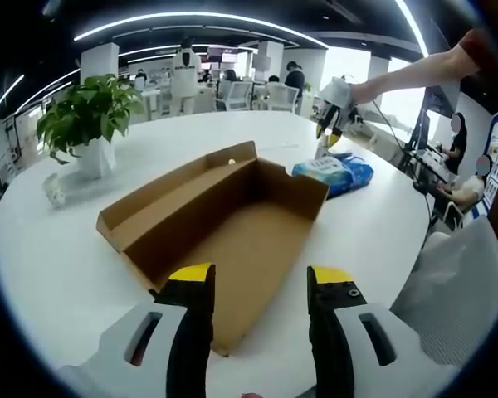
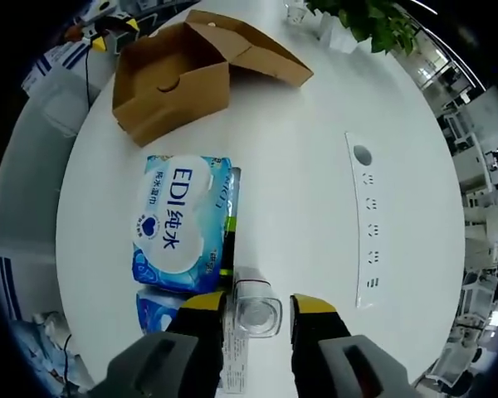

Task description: Operate the shoe box by opening the lid, removing the specified soft item, and placing it in the target area until the item is outside and the box remains undamaged.

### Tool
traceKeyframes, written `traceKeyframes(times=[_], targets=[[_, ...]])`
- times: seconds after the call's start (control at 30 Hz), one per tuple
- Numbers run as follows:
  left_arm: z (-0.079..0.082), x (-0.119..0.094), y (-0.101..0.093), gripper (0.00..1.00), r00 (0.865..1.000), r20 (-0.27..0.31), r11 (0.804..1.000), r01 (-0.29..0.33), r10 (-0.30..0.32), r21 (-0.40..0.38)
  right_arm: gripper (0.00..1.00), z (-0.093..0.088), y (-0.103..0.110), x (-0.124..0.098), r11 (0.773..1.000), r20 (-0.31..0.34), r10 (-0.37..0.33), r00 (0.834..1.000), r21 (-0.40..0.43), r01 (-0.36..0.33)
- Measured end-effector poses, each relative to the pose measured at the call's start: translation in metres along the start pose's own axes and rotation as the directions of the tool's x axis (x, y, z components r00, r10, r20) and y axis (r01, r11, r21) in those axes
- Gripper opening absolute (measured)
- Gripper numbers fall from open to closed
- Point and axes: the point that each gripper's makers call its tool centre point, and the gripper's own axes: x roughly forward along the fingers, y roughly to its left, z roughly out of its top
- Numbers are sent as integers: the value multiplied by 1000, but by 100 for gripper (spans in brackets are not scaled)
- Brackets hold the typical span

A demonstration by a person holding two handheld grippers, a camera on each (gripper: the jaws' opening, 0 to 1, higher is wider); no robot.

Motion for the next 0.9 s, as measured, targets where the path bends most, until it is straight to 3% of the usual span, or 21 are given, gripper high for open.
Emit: traceKeyframes(times=[0.17,0.27,0.4,0.6,0.73,0.9], targets=[[3,0,0,44,1000,10,1000,2,-2,-3,29,2,-1,-13,998,30,-22,999,52,20],[6,0,-2,44,1000,20,1000,6,-6,-3,30,7,-3,-22,991,91,-39,995,132,26],[12,-1,-3,44,999,37,1000,13,-13,-5,31,5,0,-31,987,103,-45,994,159,28],[19,-4,-4,44,998,65,1000,19,-18,-22,33,6,4,-46,965,166,-79,983,261,33],[21,-7,-3,44,997,75,999,17,-15,-28,34,10,4,-57,935,224,-133,966,350,48],[23,-12,-1,44,995,99,998,15,-10,-56,33,20,6,-75,870,320,-218,922,491,35]])
